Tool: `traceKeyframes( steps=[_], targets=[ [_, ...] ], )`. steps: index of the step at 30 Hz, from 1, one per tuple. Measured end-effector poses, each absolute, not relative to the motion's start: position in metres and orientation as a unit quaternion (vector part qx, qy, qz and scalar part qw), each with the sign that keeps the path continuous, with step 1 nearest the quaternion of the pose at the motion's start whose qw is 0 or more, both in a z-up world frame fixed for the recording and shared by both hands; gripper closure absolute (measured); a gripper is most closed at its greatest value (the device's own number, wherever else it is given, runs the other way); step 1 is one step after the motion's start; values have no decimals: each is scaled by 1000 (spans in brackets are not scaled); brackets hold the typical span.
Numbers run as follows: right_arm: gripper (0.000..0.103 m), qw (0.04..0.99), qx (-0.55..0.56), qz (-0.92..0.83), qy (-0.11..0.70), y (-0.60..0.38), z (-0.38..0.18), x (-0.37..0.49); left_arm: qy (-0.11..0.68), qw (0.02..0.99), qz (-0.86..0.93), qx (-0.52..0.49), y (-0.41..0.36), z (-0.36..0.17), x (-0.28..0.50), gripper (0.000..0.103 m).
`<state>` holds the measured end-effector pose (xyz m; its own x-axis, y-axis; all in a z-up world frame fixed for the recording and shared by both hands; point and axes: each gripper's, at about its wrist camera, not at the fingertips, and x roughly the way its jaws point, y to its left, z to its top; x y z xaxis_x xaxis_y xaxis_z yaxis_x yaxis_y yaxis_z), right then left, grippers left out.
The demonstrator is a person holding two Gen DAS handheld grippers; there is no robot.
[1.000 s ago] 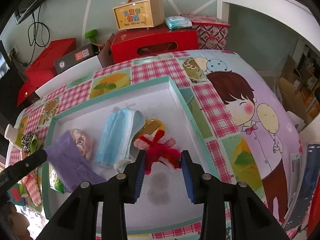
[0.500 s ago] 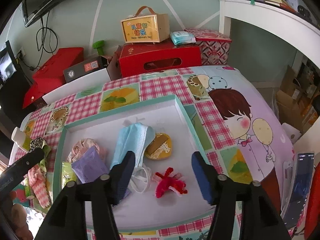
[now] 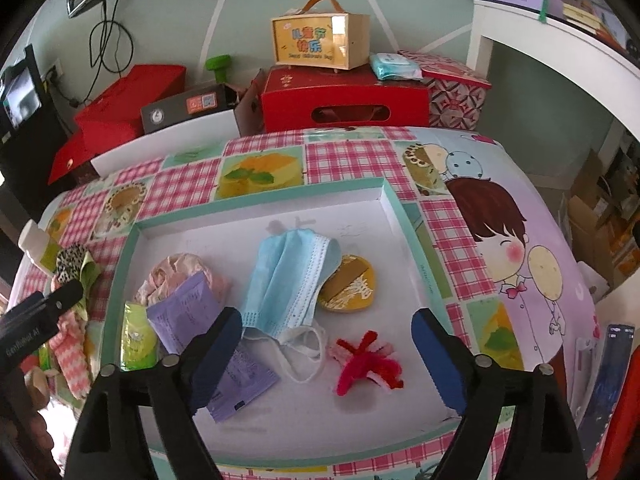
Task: Organize soft objects
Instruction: 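Move both tools back from the tray toward the pile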
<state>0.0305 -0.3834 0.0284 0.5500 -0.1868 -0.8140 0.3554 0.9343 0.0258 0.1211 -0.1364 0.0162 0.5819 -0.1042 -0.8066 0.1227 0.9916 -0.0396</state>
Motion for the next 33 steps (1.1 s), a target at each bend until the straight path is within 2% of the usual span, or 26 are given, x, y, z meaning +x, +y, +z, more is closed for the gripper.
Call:
traceKeyframes(
  steps=[1,17,33],
  targets=[
    [0,875,95,-155,448,-383,28,31,455,889,-60,13,-136,15,122,8],
    [0,864,106,-146,471,-377,13,39,470,882,-11,26,-121,3,130,8],
    [0,876,125,-125,449,-351,19,51,439,898,30,-8,-77,24,136,8]
  ],
)
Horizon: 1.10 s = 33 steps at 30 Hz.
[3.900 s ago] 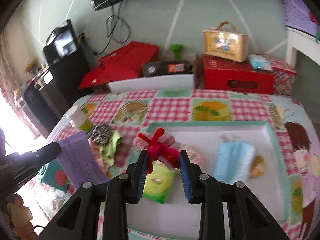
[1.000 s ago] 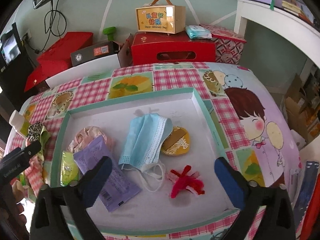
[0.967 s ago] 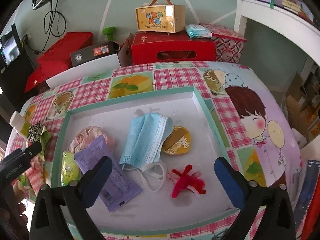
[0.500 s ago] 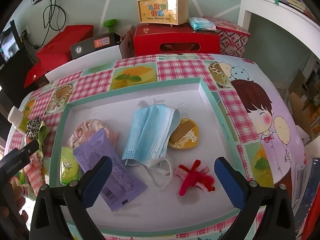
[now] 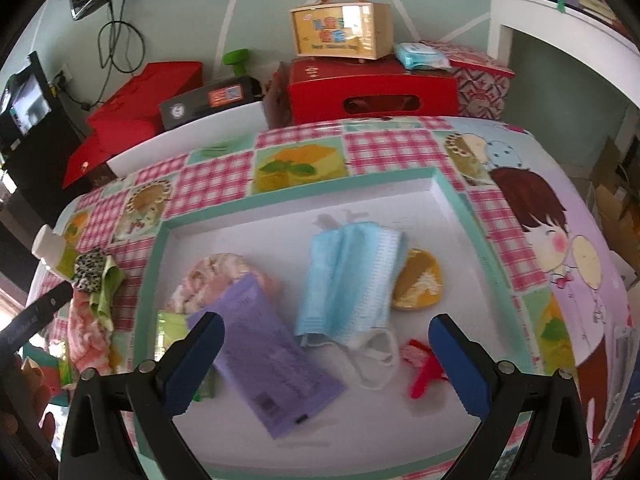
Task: Organize soft objects
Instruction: 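Move both tools back from the tray toward the pile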
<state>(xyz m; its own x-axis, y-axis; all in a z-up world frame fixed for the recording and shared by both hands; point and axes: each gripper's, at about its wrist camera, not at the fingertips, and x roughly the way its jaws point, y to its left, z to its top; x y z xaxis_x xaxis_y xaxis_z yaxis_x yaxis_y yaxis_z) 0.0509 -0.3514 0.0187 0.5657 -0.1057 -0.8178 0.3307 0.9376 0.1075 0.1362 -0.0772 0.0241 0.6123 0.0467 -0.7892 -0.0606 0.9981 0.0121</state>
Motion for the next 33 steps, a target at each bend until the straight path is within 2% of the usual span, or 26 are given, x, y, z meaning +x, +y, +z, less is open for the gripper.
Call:
traceKeyframes(
  steps=[17,23,33],
  targets=[
    [0,890,60,-27,451,-255,16,81,412,902,129,-32,14,44,135,8],
    [0,893,39,14,448,-222,17,88,407,896,159,-75,53,44,133,8],
    [0,898,29,67,434,-181,14,103,380,914,116,-82,47,55,138,8]
  ],
)
